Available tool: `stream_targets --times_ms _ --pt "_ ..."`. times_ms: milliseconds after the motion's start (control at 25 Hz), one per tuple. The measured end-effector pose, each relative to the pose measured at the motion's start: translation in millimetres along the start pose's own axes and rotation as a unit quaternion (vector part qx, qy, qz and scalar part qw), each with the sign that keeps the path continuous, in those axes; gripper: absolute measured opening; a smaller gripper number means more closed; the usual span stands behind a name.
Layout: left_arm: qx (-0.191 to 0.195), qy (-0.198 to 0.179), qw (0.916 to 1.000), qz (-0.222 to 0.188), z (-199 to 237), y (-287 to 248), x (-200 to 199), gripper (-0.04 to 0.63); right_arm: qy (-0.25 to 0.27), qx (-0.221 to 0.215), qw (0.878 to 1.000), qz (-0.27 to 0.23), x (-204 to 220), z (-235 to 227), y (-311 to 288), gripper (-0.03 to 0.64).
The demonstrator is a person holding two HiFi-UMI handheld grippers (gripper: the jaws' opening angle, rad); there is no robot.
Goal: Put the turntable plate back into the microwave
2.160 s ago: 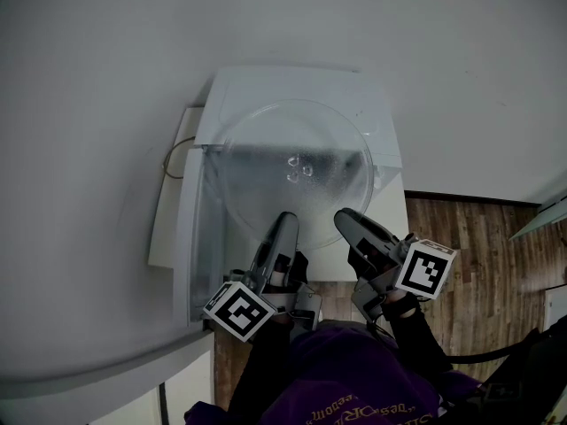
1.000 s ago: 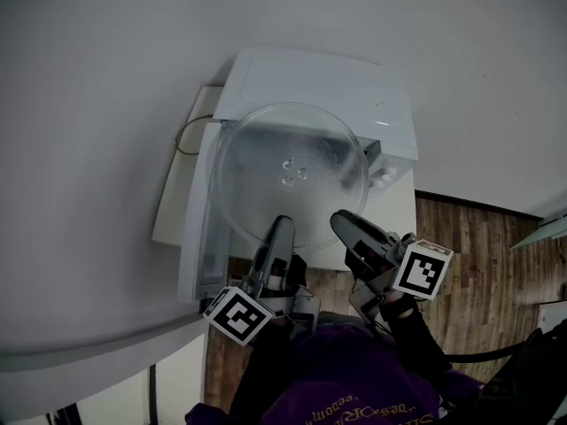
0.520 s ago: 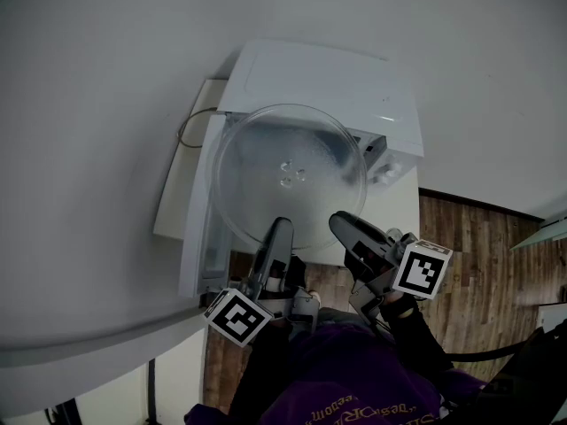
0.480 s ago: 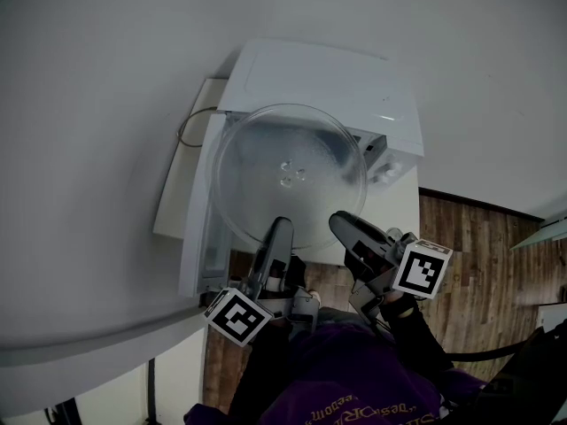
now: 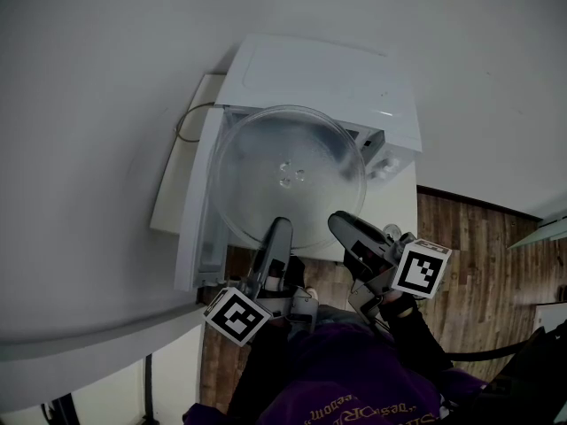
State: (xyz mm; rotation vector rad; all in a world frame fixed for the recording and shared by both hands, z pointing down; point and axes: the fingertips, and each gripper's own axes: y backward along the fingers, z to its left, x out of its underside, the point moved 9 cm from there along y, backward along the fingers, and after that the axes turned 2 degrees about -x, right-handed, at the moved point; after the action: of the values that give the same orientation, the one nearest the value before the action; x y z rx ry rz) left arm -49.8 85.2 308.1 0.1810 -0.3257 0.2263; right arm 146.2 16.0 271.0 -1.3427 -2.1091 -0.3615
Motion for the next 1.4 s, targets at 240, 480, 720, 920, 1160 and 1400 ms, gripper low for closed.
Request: stream_targets --times_ms 240,480,720,920,1160,1400 --pt "-0.006 0.002 1.0000 -0.005 -1 6 6 0.057 -0.003 -0.003 1.000 0.006 4 0 5 0.112" --pt "-0.013 0.008 0.9998 -0.011 7 4 10 0.057 -0.008 -0.004 1.000 0.013 4 -9 1 0.112" --pt "0.000 0.023 0.9994 -0.024 5 13 22 0.055 -0.008 -0.005 1.000 0.017 13 -10 12 0.112" --pt "0.001 0.054 0.9978 -0.037 3 23 32 0.052 -0.010 -0.002 1.000 0.028 22 -8 19 0.112" --pt "-0.009 0.084 0.9955 -0.042 16 28 38 0.040 -0.017 0.013 0.999 0.046 34 -19 18 0.118" --pt "-0.014 0.115 0.9923 -0.045 29 24 40 0.037 -0.025 0.025 0.998 0.050 40 -31 13 0.121"
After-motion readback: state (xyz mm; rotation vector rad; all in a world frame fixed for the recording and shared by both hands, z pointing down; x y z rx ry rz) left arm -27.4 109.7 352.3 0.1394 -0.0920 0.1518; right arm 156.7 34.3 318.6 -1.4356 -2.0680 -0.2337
